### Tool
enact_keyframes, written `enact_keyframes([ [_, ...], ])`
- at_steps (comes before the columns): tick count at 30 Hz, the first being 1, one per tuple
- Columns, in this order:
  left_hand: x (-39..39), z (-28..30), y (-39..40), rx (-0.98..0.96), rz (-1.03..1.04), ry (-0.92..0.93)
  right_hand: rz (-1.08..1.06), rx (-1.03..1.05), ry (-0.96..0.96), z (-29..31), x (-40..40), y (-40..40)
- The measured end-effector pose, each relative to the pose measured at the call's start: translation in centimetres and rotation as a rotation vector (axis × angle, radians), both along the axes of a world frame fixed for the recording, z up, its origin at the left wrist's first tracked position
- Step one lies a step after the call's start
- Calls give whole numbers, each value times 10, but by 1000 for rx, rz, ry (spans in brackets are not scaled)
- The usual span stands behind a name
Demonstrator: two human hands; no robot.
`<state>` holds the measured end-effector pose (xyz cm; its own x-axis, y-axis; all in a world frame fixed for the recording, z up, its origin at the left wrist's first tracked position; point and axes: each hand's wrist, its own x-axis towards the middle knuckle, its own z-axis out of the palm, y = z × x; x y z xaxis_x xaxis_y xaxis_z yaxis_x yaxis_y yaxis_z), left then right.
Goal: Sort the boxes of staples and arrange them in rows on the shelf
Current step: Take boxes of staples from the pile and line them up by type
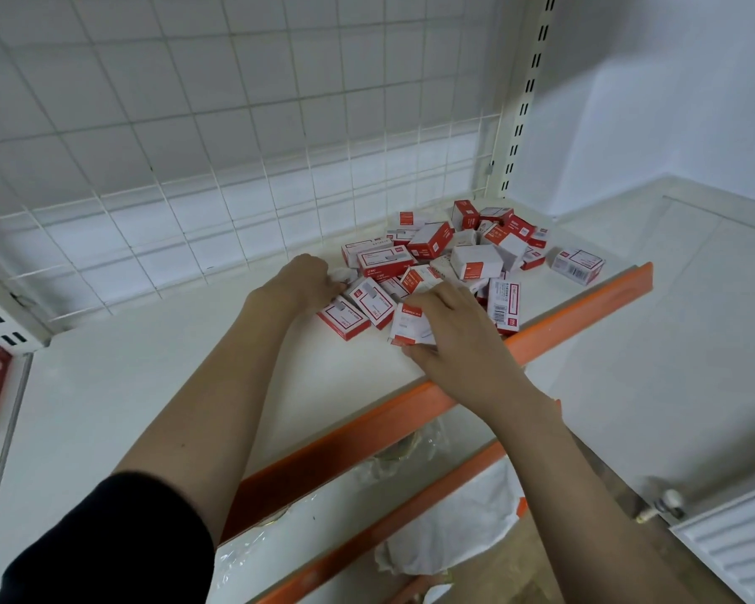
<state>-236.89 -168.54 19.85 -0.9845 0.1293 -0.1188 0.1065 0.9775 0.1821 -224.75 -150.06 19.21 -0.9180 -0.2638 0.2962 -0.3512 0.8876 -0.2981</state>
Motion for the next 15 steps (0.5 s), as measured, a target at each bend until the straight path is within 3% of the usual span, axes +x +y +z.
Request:
enact_keyframes([
  [5, 24, 7, -30, 62, -38, 143, 7, -27, 21, -2, 0, -6],
  [11, 96, 19, -82, 261, -110, 495, 51, -73, 33, 6, -2, -35],
  [15, 145, 22, -117, 298, -89, 612, 99, -127, 79, 11, 1, -72],
])
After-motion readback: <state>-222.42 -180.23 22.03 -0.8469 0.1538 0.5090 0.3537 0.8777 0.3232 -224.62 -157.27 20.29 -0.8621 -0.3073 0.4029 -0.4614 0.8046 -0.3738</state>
